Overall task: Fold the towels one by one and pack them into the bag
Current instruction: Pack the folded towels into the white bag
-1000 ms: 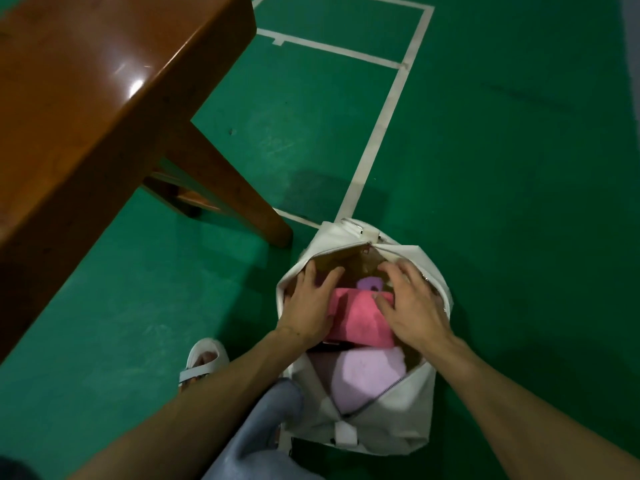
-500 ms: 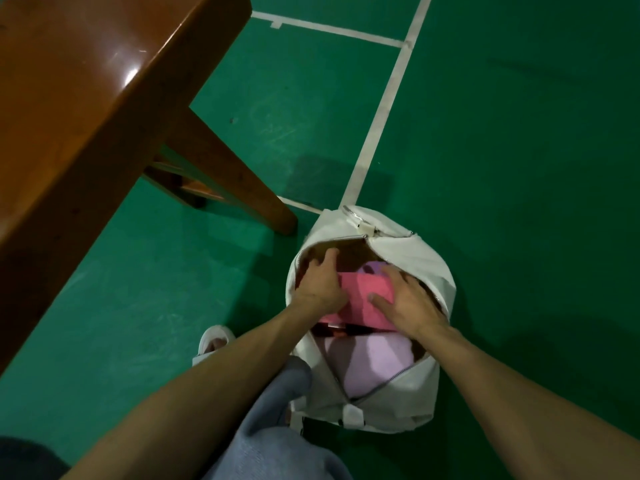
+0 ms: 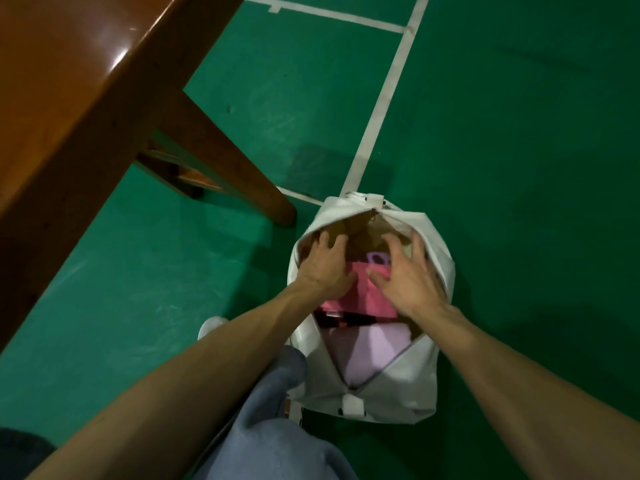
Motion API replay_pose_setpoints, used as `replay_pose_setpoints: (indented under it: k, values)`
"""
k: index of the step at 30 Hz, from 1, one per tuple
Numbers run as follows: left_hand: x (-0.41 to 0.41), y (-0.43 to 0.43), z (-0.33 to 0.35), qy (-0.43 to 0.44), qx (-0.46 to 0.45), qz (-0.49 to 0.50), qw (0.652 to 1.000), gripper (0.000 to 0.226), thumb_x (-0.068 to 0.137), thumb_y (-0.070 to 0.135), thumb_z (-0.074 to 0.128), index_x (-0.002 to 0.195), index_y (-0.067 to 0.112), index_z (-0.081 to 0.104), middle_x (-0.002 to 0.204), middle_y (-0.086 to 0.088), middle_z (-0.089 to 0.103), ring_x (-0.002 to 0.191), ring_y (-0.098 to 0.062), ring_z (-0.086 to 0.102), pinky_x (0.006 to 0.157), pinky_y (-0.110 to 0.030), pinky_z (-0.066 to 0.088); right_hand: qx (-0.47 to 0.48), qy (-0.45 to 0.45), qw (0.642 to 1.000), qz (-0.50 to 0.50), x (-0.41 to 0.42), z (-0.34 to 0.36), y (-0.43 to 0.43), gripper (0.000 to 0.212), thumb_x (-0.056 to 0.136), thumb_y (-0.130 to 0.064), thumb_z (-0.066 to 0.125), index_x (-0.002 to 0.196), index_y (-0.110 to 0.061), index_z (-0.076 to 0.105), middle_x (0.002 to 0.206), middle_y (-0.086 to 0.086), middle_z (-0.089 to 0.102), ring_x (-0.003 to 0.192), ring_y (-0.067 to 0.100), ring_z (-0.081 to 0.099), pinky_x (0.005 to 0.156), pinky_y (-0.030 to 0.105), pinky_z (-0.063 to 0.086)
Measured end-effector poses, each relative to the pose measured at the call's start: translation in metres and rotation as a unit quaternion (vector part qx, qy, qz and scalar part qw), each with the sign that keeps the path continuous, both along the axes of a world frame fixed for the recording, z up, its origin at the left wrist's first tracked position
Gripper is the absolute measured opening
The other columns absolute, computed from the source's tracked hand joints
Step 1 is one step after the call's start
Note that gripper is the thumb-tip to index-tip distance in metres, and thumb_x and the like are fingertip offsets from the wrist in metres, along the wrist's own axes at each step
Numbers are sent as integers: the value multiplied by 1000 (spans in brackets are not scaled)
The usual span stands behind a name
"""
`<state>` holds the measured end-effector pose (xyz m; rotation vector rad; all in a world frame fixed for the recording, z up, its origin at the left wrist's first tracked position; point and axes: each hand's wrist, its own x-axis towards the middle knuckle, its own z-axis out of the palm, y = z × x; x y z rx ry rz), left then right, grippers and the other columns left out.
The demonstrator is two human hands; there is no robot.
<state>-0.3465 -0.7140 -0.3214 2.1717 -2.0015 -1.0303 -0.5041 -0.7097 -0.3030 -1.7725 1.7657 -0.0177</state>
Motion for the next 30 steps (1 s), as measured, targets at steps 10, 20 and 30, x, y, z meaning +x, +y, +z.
replay_pose_setpoints:
  k: [10,20,30]
  values:
    - [-12,-48,-7,80,26,-113,990,68,92,11,49,150,31,18,152,-14,35,131,-35,43,109,-47,37,-7,-88,988,-129,22,-26,32,74,93,-37,58,149,-40,10,154,13,21,139,41,31,108,63,34]
    - [8,-58,-19,55,-10,-189,980,82,76,12,50,152,22,21,157,-9,25,138,-31,36,113,-42,32,-73,-94,991,-54,3,-31,-20,64,98,-42,51,151,-26,20,154,16,25,133,36,42,108,45,38]
    - [27,-56,8,-7,-42,-172,984,88,65,31,42,150,37,20,144,-18,42,125,-36,48,103,-43,43,-78,-38,996,14,-13,0,-17,64,97,-44,50,150,-36,15,149,22,34,126,38,49,106,50,41]
